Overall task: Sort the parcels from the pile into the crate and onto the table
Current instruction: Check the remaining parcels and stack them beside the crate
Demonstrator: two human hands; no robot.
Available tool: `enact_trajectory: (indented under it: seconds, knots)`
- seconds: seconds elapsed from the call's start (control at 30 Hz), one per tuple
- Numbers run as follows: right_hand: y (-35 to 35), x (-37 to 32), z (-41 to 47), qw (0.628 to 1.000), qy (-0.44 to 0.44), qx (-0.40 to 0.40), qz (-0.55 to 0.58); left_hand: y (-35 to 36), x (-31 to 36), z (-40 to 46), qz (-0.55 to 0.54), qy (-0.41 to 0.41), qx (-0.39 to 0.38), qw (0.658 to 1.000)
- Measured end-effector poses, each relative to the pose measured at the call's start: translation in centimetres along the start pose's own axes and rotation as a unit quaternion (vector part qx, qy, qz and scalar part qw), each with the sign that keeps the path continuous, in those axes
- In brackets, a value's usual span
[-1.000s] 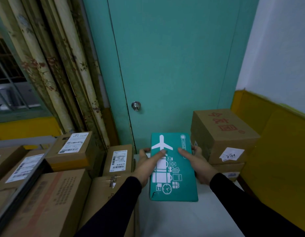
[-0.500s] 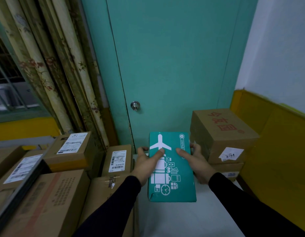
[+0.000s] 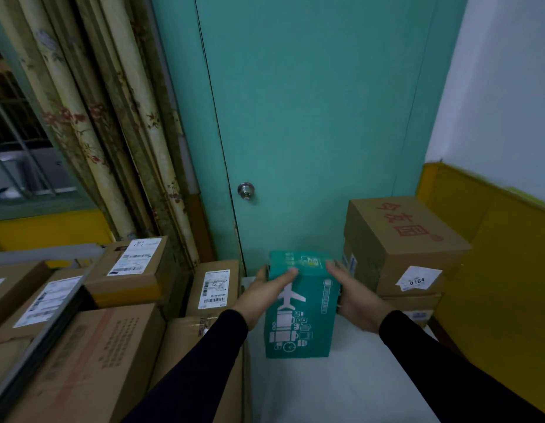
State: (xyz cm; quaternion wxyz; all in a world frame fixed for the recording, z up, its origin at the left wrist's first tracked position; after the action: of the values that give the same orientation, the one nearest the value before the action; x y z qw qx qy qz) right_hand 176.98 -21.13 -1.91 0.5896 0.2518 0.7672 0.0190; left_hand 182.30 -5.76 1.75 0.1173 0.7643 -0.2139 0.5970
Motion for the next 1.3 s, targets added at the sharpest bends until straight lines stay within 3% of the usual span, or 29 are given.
enact_trajectory:
  seconds: [0.2,0.37,1.07,1.3]
  knots:
    - [-0.2,0.0,0.7,0.996,-0.007,0.025,0.081,0.1,-0.9,-0.4,-0.095,-0.058,0.018,0.994]
    - [1.3,-0.1,-0.1,0.999,-0.042,0.008,-0.012,0.1,-1.0,-0.2,-0.092,-0.014,0.04,0.995]
    - [0.4,-0.9,-0.3,0.99,-0.102,0.049,-0.082,0.1,-0.1,-0.5,-0.066,0.06,0.078,0.993]
    - [0.0,-1.7,-0.8,0.987,-0.129,0.032,-0.094,0.1,-0.4,-0.3,-0.208,-0.078,0.052,0.974]
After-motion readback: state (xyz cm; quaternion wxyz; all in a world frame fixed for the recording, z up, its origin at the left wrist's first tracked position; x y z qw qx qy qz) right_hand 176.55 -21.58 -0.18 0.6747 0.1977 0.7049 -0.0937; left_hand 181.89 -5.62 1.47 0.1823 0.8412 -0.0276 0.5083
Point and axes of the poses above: each hand's wrist, its own z-axis towards the middle knuckle, its own y-axis out of the palm, x = y × z, the point moved 10 cm from there along z, towards the middle knuckle, and after that the axes turned 7 degrees about x, right-handed, at the moved point
